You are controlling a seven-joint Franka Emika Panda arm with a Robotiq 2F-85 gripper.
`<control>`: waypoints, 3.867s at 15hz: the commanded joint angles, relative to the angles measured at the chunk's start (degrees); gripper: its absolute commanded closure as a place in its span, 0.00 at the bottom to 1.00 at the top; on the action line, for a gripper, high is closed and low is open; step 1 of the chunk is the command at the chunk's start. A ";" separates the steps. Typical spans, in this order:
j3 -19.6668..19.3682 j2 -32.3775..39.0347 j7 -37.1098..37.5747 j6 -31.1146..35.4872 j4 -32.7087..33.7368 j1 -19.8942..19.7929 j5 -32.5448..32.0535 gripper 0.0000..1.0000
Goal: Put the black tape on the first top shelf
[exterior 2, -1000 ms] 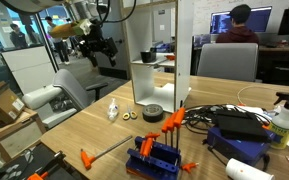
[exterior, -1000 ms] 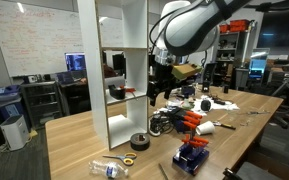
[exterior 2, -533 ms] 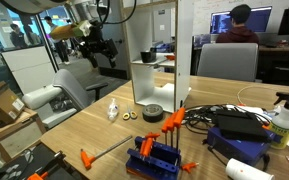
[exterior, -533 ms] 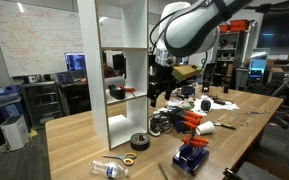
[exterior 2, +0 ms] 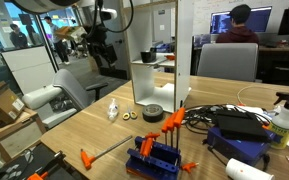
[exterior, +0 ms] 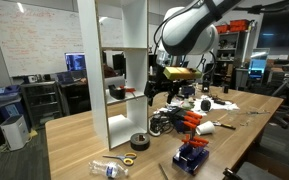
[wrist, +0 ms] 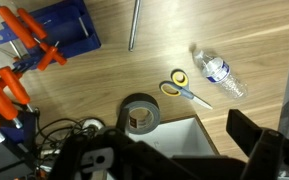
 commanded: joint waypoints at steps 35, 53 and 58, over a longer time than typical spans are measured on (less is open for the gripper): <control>-7.47 62.78 12.61 13.46 41.42 -3.69 13.50 0.00; -7.81 75.45 12.62 11.75 52.22 -3.31 12.80 0.51; -8.72 73.43 12.98 10.41 51.35 -3.01 12.41 0.86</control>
